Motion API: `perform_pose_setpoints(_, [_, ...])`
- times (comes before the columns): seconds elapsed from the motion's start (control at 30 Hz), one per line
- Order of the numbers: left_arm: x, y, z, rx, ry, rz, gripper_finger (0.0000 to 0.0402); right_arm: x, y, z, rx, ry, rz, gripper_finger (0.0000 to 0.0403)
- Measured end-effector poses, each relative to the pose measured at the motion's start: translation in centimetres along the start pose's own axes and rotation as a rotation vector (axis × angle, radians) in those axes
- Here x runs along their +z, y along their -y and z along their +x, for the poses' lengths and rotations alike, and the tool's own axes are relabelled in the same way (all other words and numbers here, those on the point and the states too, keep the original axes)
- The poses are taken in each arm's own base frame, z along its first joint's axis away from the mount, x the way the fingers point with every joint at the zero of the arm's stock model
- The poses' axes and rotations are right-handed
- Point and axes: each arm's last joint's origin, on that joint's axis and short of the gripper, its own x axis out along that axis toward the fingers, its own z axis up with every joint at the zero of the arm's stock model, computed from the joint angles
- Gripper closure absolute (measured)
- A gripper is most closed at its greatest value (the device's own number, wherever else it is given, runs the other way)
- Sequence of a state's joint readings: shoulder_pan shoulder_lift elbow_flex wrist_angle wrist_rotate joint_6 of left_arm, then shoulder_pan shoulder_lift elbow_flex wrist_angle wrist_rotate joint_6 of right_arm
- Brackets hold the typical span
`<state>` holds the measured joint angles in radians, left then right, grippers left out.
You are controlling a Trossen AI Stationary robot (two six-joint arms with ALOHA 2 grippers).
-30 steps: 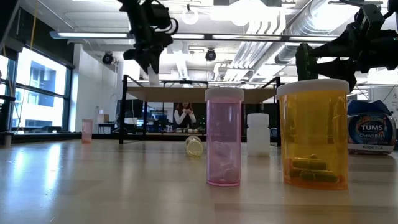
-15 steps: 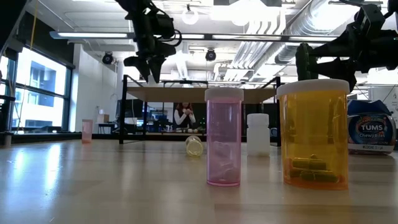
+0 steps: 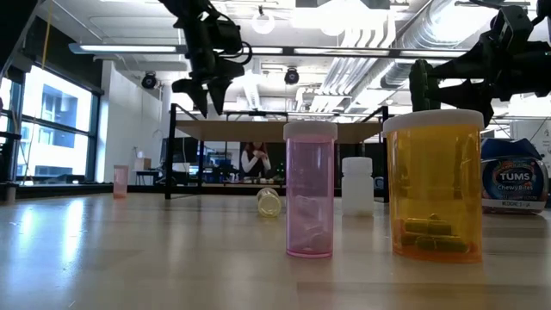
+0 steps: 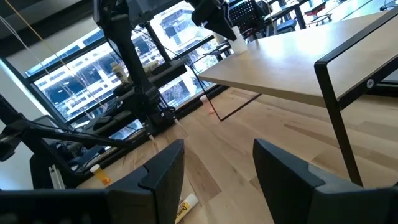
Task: Pick and place medicine bottles onto shelf by color
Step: Put the left white pill bottle on the shelf, then put the blue bottle on the shelf
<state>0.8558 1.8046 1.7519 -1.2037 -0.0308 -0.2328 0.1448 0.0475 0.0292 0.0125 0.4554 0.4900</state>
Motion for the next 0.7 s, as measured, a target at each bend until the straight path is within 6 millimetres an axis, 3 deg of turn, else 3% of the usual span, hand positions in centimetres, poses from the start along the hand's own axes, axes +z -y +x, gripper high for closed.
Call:
perform_pose_setpoints(0.3, [0.1,0.0,-0.5,-0.001,0.004,0.068,0.0162,0.0,0.0,0.0,0.0,0.001,0.0,0.022])
perform_pose_setpoints(0.7, [1.1,0.1,-5.7,-0.022,0.109,0.089,0.0165,0.0,0.0,0.0,-0.003,0.003,0.0,0.022])
